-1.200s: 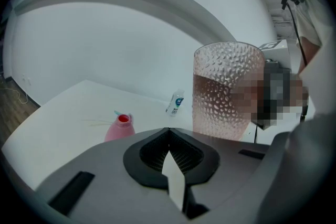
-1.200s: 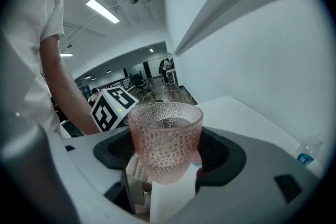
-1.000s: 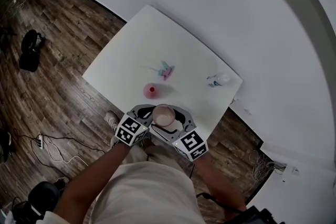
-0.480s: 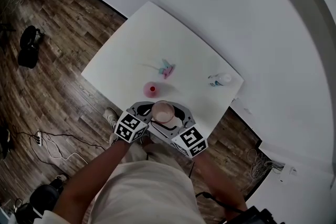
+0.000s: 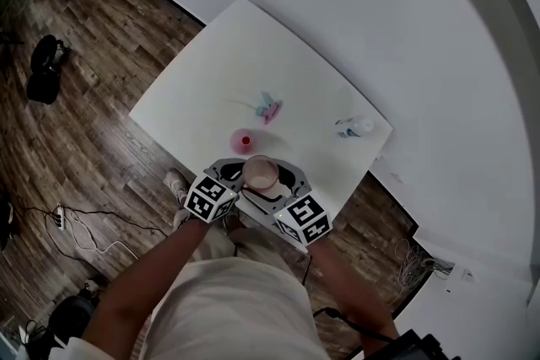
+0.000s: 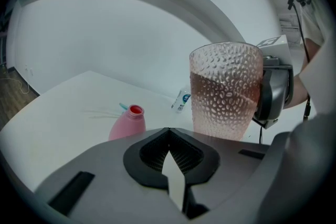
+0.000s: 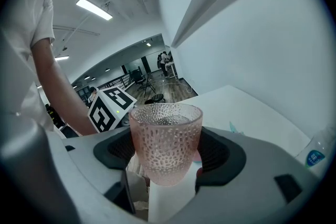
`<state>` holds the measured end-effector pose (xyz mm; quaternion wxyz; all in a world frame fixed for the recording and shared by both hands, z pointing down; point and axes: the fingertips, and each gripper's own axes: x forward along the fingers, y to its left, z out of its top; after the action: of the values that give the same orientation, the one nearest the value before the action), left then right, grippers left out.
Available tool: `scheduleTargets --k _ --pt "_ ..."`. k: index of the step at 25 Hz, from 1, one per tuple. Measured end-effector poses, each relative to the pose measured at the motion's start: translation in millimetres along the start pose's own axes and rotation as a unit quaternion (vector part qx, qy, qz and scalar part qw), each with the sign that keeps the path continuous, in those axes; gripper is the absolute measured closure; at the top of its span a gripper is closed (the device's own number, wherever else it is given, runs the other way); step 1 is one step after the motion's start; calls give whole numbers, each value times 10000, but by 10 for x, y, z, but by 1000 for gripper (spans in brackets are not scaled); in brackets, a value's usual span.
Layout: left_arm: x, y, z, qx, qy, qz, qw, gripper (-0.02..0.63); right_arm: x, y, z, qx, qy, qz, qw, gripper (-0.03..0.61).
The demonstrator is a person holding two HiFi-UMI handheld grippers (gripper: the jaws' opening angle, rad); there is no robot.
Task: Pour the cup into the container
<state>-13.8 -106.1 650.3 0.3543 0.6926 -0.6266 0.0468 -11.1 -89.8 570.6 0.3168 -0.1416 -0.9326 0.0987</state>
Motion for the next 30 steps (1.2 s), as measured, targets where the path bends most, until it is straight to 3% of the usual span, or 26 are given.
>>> scheduleTargets --k 30 --pt "50 274 -194 -306 82 33 9995 603 363 -102 -147 530 459 495 9963 218"
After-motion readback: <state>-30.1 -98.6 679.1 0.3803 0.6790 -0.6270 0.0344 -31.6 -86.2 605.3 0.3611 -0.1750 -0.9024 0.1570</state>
